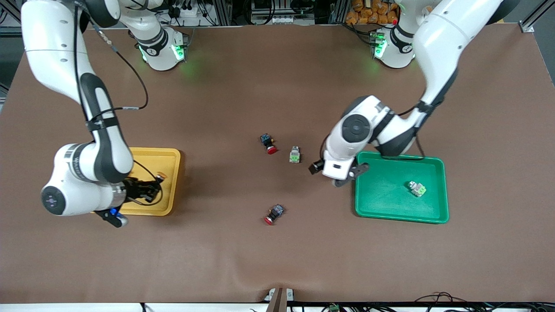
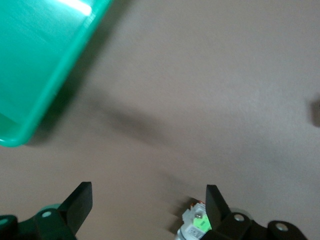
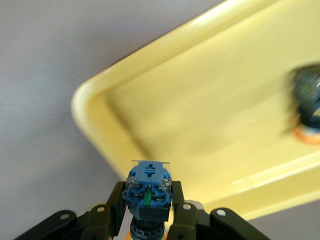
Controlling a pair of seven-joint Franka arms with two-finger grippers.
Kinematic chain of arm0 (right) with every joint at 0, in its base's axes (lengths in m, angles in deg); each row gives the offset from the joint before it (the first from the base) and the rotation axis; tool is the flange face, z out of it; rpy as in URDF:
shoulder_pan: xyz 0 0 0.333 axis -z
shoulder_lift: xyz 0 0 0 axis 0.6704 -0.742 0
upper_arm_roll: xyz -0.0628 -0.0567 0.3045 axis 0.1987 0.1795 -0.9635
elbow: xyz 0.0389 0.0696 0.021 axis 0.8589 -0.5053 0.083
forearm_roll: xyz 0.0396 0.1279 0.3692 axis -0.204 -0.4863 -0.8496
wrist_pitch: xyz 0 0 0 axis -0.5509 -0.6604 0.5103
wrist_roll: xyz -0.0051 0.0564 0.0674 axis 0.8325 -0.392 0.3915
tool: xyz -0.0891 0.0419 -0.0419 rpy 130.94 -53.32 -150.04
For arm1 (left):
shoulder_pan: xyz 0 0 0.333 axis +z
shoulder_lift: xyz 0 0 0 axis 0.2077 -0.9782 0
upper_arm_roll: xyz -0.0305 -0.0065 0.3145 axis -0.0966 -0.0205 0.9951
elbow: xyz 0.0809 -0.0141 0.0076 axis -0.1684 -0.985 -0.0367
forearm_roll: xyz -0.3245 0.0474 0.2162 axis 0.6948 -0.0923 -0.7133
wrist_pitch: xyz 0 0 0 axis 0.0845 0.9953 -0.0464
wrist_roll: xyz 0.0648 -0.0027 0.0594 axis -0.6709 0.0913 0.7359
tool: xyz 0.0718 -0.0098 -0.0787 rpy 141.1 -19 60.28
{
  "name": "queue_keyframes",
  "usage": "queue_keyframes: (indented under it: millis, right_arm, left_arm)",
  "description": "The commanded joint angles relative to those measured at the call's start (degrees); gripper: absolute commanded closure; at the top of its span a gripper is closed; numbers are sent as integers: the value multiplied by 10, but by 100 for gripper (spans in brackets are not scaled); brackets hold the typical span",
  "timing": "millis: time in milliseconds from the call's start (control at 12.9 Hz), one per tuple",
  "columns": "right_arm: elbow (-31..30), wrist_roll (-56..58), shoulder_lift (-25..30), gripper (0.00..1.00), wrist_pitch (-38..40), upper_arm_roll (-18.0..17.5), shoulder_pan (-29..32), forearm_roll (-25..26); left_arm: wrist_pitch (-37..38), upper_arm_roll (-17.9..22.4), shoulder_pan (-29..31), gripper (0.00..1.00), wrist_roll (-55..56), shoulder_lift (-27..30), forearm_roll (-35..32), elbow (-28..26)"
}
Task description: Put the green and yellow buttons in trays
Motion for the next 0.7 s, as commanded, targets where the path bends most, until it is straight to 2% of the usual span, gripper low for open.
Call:
queue_keyframes:
  millis: [0, 233, 311, 388, 621]
  right_arm:
    - [-50, 61, 6, 100, -44, -9, 21, 14]
    - [-89, 112, 2, 100, -102, -9, 43, 17]
    - [-89, 112, 0, 80, -100, -9, 45, 17]
    - [-82, 102, 1, 1, -97, -9, 46, 14]
    - [-8, 105, 5, 0, -35, -12, 50, 6]
  left_arm:
    - [-29, 2, -22, 0, 59, -29, -56, 3]
    - [-35, 5, -50, 0, 120, -48, -92, 9]
    - [-37, 5, -65, 0, 137, -51, -96, 14]
    - [-38, 7, -82, 0, 142, -56, -98, 20]
    - [-38, 36, -130, 0, 142, -67, -101, 27]
